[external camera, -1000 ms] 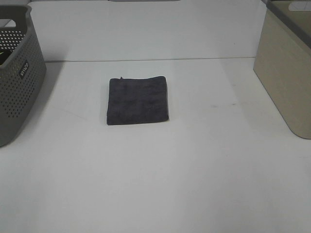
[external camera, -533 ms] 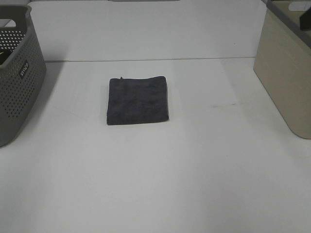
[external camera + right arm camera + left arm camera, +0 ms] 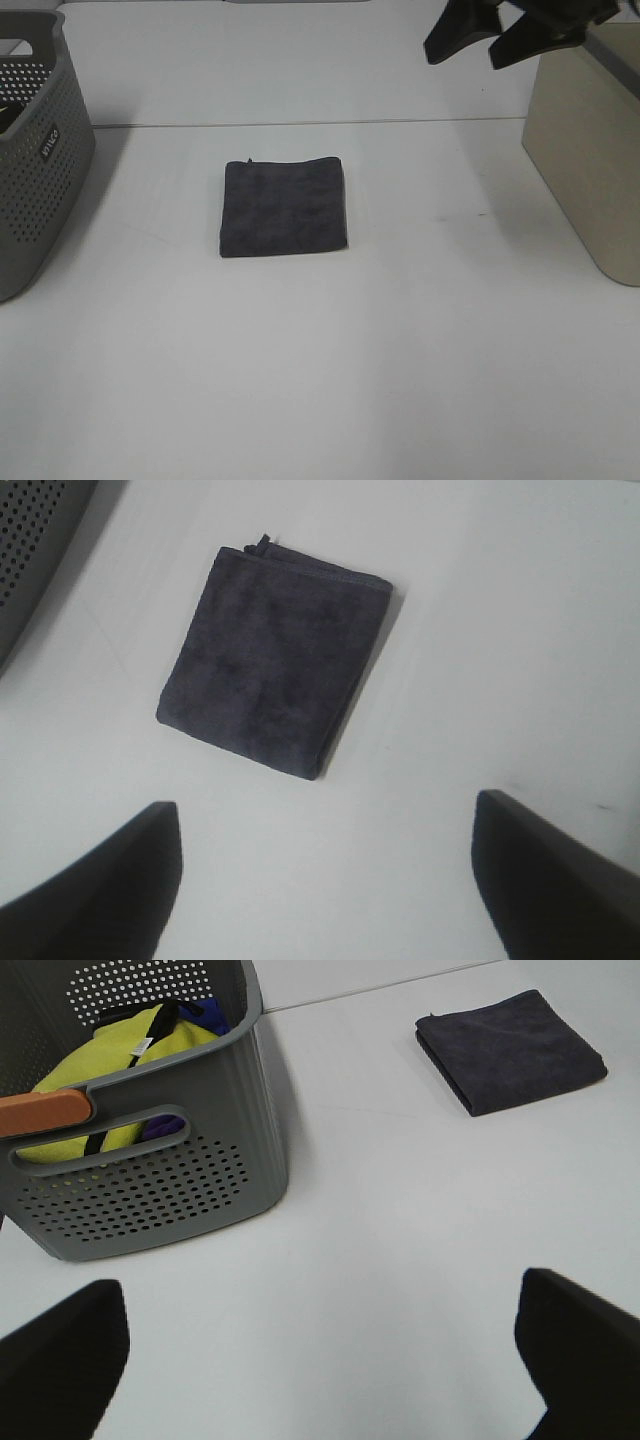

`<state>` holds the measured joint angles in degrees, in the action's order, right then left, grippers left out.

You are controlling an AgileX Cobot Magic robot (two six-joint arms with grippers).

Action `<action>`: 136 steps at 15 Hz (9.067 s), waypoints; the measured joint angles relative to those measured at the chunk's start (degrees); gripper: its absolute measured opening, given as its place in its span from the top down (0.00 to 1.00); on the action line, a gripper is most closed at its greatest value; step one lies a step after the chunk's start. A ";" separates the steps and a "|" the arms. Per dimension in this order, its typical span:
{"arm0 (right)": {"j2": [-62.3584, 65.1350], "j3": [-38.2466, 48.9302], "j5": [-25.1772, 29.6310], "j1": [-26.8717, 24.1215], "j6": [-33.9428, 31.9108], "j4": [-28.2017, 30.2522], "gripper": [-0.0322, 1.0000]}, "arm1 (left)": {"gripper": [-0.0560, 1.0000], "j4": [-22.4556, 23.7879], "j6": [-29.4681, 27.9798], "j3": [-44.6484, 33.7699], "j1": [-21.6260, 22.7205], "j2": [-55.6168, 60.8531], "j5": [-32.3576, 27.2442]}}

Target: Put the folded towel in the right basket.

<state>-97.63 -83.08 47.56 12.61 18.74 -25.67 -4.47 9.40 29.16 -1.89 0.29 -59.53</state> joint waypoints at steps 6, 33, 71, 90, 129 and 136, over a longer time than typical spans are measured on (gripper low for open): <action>-22.35 -15.53 11.34 0.74 -0.46 -6.53 0.25 | 0.01 0.00 0.00 0.00 0.00 0.00 0.00; -47.15 -28.42 3.72 4.58 2.35 -18.68 0.54 | 0.01 0.00 0.00 0.00 0.00 0.00 0.00; -9.05 -25.21 4.24 -35.18 -6.25 -7.33 0.91 | 0.01 0.00 0.00 0.00 0.00 0.00 0.00; 1.78 -17.82 22.12 -15.18 -7.96 -1.72 0.13 | 0.01 0.00 0.00 0.00 0.00 0.00 0.00; 97.86 54.26 13.24 -14.44 -18.74 24.92 0.13 | 0.01 0.00 0.00 0.00 0.00 0.00 0.00; 97.86 54.26 13.24 -14.44 -18.74 24.98 0.13 | 0.01 0.00 0.00 0.00 0.00 0.00 0.00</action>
<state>0.23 -28.82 60.79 -1.83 0.00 -0.69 -4.47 9.40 29.16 -1.89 0.29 -59.53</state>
